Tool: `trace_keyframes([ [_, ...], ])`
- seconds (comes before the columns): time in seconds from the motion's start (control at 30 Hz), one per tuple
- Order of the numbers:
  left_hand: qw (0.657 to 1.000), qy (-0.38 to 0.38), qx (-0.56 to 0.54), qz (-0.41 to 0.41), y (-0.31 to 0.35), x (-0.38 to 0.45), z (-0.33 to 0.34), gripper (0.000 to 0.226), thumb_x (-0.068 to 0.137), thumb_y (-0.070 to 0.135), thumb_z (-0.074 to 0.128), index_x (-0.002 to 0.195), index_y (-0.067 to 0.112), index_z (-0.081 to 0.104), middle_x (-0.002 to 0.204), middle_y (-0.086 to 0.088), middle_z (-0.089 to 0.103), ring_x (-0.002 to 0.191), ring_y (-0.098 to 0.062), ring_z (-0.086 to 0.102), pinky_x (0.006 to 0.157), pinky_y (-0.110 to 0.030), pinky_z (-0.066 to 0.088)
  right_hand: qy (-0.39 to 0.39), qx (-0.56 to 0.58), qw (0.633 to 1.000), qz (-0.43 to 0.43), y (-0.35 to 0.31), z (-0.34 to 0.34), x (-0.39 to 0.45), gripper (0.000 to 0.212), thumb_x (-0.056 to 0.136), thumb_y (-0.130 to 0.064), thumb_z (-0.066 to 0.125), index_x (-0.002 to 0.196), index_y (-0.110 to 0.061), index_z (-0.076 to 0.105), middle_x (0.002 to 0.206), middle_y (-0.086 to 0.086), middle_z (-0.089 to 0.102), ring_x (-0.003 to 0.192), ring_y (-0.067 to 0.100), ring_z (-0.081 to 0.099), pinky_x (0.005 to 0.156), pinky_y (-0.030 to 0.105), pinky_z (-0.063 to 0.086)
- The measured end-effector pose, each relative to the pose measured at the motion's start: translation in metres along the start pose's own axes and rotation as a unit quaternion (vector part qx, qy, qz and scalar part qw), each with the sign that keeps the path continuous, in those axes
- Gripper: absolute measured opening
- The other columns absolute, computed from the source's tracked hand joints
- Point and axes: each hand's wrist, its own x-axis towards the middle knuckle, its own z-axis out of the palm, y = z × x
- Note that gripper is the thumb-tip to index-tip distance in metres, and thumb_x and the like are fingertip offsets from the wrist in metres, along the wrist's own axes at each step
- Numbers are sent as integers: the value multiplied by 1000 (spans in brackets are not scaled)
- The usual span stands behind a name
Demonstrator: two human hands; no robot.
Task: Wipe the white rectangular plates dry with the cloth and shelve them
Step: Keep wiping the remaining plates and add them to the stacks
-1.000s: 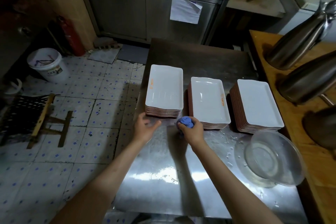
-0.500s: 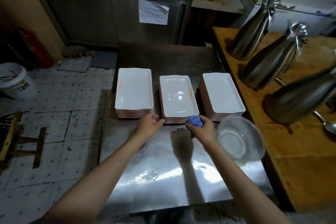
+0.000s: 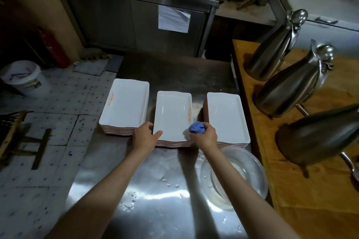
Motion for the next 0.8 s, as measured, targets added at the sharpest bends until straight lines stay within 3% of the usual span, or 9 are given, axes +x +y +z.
trace_keyframes([
  [0.13, 1000, 12, 2, -25, 2, 0, 3, 21, 72, 19, 80, 87, 11, 67, 75, -4, 65, 76, -24, 62, 69, -30, 48, -28, -41, 999, -19, 0, -2, 6, 39, 74, -5, 72, 110, -8, 60, 95, 1, 58, 85, 16, 54, 74, 19, 41],
  [0.27, 999, 31, -9, -25, 2, -2, 6, 14, 71, 12, 80, 77, 6, 69, 66, -5, 63, 66, -24, 56, 62, -27, 40, -29, -39, 997, -67, 4, -8, 3, 28, 77, 1, 66, 105, -4, 63, 90, 3, 59, 80, 16, 54, 69, 17, 41],
  [0.43, 999, 32, -28, -31, 1, -2, 3, 14, 72, 8, 79, 82, 3, 72, 72, -7, 67, 70, -22, 60, 63, -23, 39, -6, -1, 993, -117, 8, -13, -5, 26, 80, 5, 57, 96, -12, 67, 84, -5, 63, 78, 11, 58, 62, 6, 42],
  [0.53, 999, 26, -26, -22, 0, -3, -2, 14, 73, 8, 79, 82, 5, 69, 73, -6, 65, 70, -22, 60, 65, -25, 41, -20, 20, 991, -132, 8, -19, -12, 34, 82, 11, 49, 93, -16, 66, 78, -13, 62, 72, 3, 58, 68, 17, 48],
  [0.6, 999, 6, -41, -24, -2, -3, -5, 16, 76, 9, 76, 76, 11, 61, 73, -8, 65, 65, -27, 63, 63, -31, 49, -18, 49, 994, -95, 11, -20, -15, 30, 82, 13, 44, 82, -10, 63, 69, -2, 58, 62, 13, 54, 61, 30, 45],
  [0.67, 997, -24, -60, -37, -3, -3, -6, 21, 81, 8, 71, 75, 15, 51, 71, -7, 63, 49, -22, 62, 53, -33, 50, -14, 93, 994, -54, 15, -19, -18, 23, 82, 13, 42, 76, -4, 57, 65, 7, 52, 59, 20, 47, 57, 31, 38],
  [0.8, 995, -88, -47, -26, -5, -3, -11, 15, 90, 11, 60, 92, 8, 45, 74, -11, 60, 32, -7, 54, 34, -21, 41, -19, 123, 992, -23, 19, -19, -28, 14, 80, -9, 63, 74, -9, 50, 69, 9, 51, 62, 22, 48, 57, 33, 41],
])
